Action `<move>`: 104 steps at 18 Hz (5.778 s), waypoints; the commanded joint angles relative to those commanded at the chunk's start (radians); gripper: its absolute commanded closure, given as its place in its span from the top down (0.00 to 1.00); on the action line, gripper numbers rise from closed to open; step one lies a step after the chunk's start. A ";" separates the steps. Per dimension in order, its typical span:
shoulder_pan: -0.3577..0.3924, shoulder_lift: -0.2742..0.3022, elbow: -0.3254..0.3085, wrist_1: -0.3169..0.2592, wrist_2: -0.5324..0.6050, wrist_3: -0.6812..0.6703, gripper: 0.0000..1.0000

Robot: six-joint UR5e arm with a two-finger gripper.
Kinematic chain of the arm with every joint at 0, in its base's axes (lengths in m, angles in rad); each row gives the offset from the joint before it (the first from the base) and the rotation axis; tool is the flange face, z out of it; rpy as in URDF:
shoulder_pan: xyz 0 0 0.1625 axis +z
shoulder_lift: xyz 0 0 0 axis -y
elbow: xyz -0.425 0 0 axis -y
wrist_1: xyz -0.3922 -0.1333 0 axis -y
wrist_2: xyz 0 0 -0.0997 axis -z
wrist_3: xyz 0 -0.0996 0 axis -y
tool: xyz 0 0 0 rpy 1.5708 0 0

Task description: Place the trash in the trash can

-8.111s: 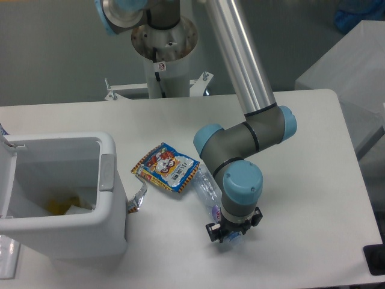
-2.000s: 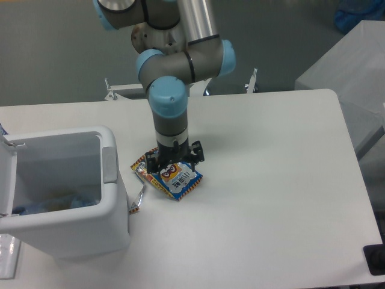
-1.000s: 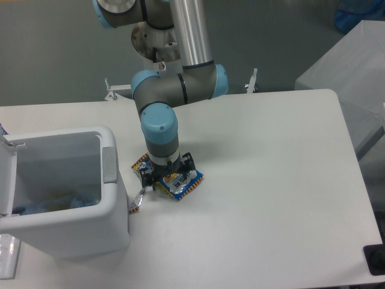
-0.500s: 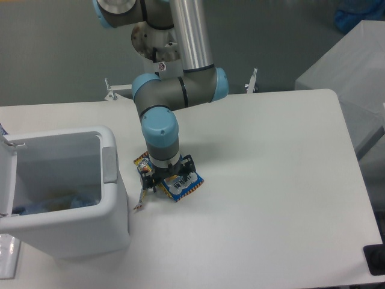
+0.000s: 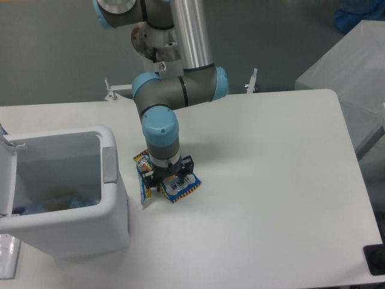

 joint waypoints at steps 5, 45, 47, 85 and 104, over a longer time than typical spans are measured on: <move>-0.002 0.005 -0.002 -0.002 0.000 0.002 0.51; 0.144 0.290 0.525 0.008 -0.380 -0.126 0.00; 0.095 0.301 0.514 0.009 -0.383 0.022 0.01; -0.222 0.242 0.324 0.034 -0.376 0.043 0.04; -0.210 0.275 0.342 0.032 -0.376 0.043 1.00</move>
